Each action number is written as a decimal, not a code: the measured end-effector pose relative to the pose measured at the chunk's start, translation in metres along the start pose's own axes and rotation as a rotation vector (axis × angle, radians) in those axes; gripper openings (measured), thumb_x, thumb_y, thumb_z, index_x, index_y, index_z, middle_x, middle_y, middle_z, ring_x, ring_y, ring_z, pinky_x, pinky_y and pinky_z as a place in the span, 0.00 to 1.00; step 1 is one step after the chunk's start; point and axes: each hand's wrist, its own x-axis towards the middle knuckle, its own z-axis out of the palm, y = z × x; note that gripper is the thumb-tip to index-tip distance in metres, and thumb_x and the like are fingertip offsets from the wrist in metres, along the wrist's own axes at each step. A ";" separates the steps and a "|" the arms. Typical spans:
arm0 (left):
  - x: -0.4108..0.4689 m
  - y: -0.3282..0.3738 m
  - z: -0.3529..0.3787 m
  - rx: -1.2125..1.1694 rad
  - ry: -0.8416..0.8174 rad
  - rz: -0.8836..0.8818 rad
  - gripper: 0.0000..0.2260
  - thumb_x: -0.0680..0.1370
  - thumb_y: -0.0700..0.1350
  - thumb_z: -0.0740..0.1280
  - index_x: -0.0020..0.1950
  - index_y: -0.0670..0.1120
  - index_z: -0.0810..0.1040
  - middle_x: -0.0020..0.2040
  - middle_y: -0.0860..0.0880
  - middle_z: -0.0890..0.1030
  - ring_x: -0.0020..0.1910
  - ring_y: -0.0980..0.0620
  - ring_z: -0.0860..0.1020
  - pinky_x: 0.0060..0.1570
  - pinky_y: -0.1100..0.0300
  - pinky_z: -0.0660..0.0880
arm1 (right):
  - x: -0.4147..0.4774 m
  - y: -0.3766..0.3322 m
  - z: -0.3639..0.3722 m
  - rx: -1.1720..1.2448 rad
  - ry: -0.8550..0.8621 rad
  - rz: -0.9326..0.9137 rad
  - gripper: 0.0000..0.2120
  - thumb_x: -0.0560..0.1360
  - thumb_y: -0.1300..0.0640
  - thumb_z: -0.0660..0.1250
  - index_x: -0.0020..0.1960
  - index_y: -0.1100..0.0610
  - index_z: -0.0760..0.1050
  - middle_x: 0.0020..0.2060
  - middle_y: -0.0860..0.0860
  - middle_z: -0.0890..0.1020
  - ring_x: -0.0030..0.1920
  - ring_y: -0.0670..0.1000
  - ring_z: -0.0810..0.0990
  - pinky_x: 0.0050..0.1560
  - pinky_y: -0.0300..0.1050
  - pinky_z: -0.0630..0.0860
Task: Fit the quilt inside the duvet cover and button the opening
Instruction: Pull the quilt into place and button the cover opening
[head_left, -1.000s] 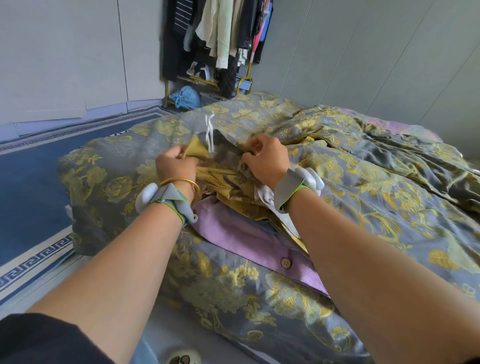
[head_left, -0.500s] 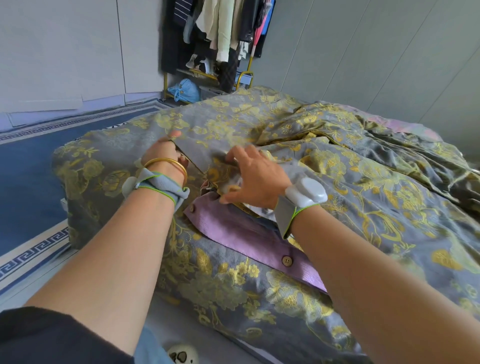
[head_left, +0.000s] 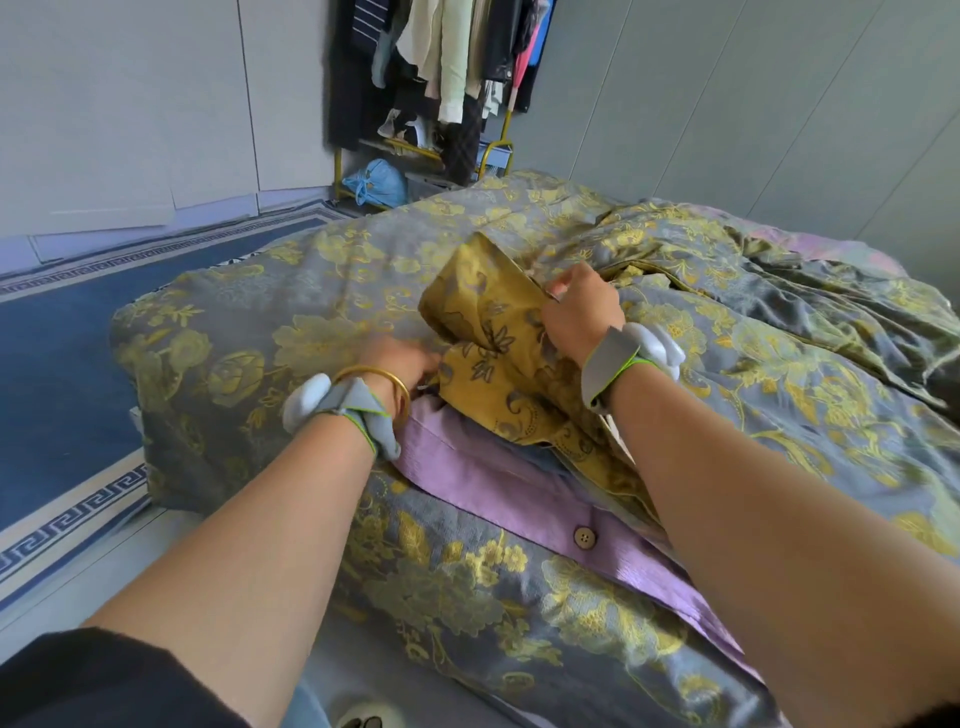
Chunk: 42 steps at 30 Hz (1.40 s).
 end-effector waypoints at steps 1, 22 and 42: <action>-0.003 -0.002 0.005 0.095 -0.013 0.059 0.16 0.72 0.42 0.72 0.58 0.37 0.80 0.57 0.39 0.81 0.58 0.43 0.79 0.58 0.52 0.76 | 0.002 0.004 0.001 0.006 -0.011 0.032 0.14 0.76 0.62 0.60 0.60 0.55 0.72 0.56 0.57 0.78 0.49 0.59 0.76 0.42 0.46 0.69; -0.006 0.024 0.037 -0.859 -0.097 -0.283 0.08 0.78 0.50 0.65 0.42 0.48 0.73 0.38 0.49 0.76 0.36 0.50 0.77 0.26 0.59 0.78 | -0.049 0.000 -0.007 0.206 0.166 -0.440 0.07 0.73 0.61 0.64 0.48 0.54 0.79 0.43 0.49 0.84 0.46 0.53 0.82 0.49 0.51 0.78; -0.059 0.027 0.075 -0.612 -0.144 -0.239 0.15 0.72 0.60 0.70 0.47 0.49 0.77 0.40 0.49 0.82 0.42 0.47 0.81 0.49 0.46 0.78 | -0.118 0.130 -0.054 -0.412 -0.410 -0.159 0.28 0.73 0.59 0.64 0.72 0.45 0.65 0.65 0.52 0.76 0.63 0.57 0.76 0.57 0.48 0.76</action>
